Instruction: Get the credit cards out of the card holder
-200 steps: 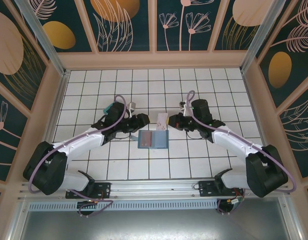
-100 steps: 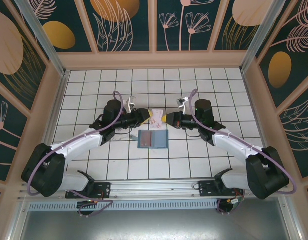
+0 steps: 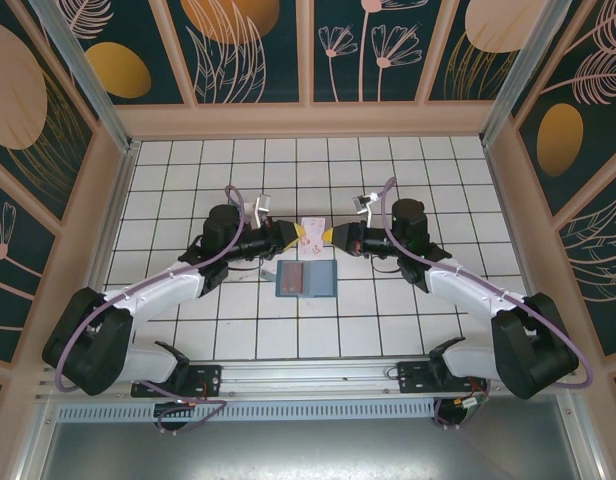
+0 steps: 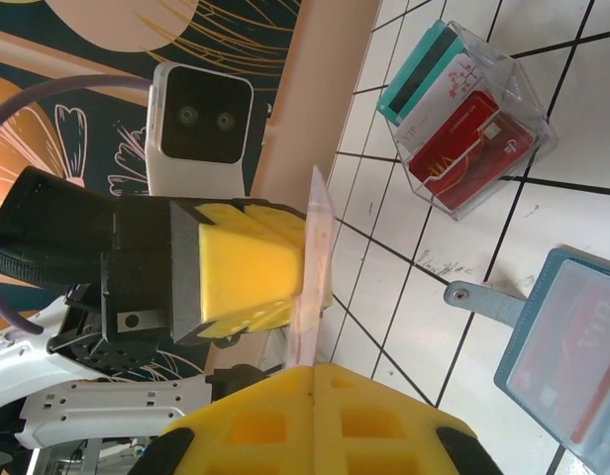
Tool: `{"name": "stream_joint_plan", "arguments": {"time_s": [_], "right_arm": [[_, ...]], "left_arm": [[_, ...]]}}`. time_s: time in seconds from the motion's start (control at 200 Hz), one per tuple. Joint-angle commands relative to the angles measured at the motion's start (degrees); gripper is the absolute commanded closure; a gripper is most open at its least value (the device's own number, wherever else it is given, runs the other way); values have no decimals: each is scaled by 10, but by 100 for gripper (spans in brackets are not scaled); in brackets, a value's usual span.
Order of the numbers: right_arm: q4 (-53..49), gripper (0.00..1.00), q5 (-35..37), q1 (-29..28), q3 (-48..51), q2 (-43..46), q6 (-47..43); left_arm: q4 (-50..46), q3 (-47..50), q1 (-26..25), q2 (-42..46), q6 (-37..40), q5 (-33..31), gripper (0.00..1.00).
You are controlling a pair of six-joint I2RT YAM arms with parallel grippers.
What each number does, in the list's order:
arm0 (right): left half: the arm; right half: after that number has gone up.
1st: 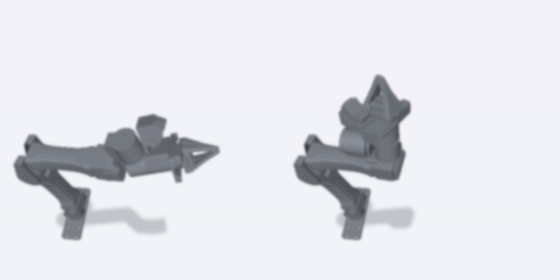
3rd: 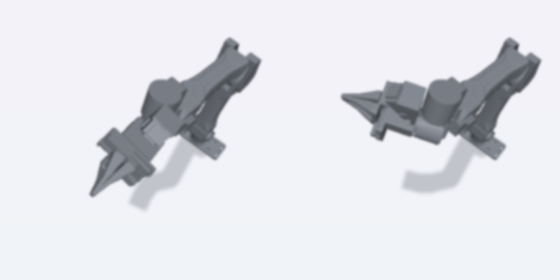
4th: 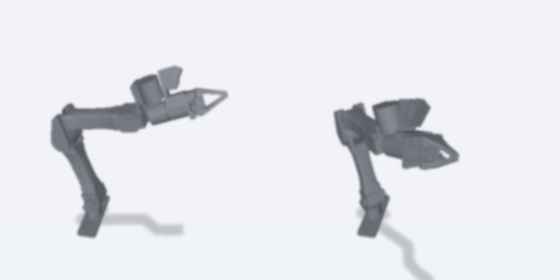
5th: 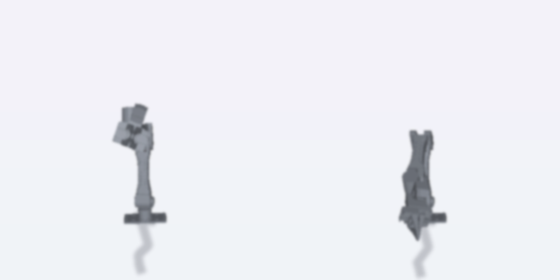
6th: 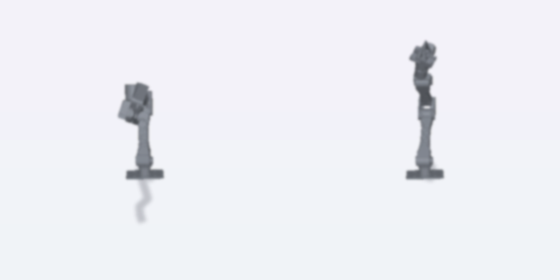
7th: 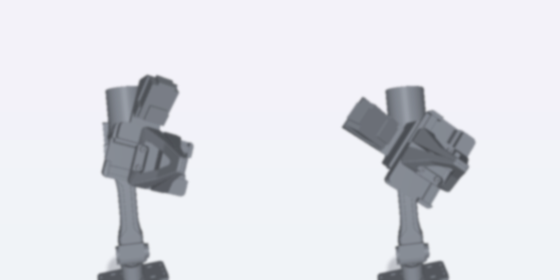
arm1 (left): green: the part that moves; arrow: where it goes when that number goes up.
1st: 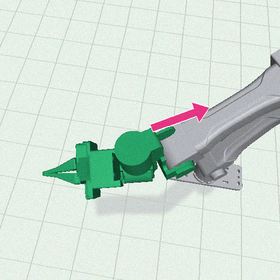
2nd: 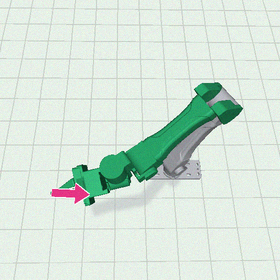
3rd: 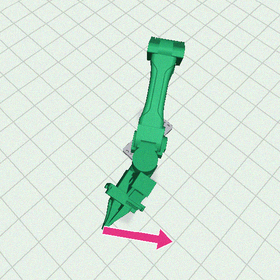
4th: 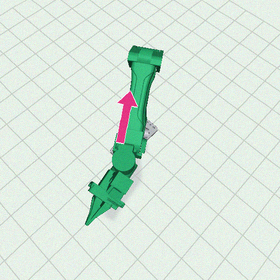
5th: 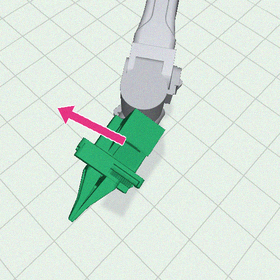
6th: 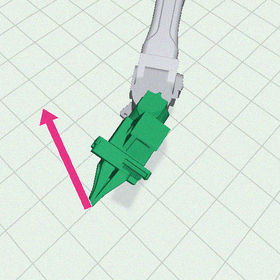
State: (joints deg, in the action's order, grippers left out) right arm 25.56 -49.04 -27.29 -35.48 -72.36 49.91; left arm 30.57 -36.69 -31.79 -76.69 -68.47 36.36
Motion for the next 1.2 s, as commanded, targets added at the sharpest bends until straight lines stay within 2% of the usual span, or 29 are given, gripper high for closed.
{"name": "stream_joint_plan", "arguments": {"time_s": [0.0, 0.09, 0.12, 0.165, 0.21, 0.285, 0.425, 0.5, 0.621, 0.761, 0.921, 1.021, 1.196], "right_arm": [[37, 100, -18, 1, 7, 5, 1], [34, 99, -19, 1, 8, 5, -3], [30, 87, -18, 1, 8, 5, -4], [20, 60, -14, 1, 7, 5, -10], [9, 44, -8, 2, 7, 8, -16], [-4, 26, 2, 2, 8, 13, -25], [-42, 2, 24, 4, 2, 23, -51], [-62, 1, 35, 3, -2, 28, -67], [-92, 1, 54, 4, -8, 41, -96], [-120, 1, 68, 4, -14, 54, -127], [-120, 1, 80, 3, -2, 77, -147], [-123, 1, 79, 5, 1, 81, -155], [-118, 1, 75, 5, 7, 76, -158]], "left_arm": [[49, 3, -1, 24, -6, 16, 98], [48, 2, -1, 33, -1, 14, 100], [43, 2, -1, 36, 2, 14, 100], [26, -2, -1, 40, 12, 10, 100], [-10, -11, -1, 43, 34, 4, 100], [-97, -38, -1, 46, 89, -13, 100], [-276, -104, -1, 36, 208, -69, 100], [-340, -128, -1, 30, 256, -114, 100], [-422, -154, -2, 27, 329, -230, 100], [-480, -179, -1, 28, 426, -348, 100], [-560, -233, -1, -5, 553, -429, 100], [-612, -277, -1, -38, 607, -509, 100], [-620, -288, -1, -72, 706, -586, 100]]}}
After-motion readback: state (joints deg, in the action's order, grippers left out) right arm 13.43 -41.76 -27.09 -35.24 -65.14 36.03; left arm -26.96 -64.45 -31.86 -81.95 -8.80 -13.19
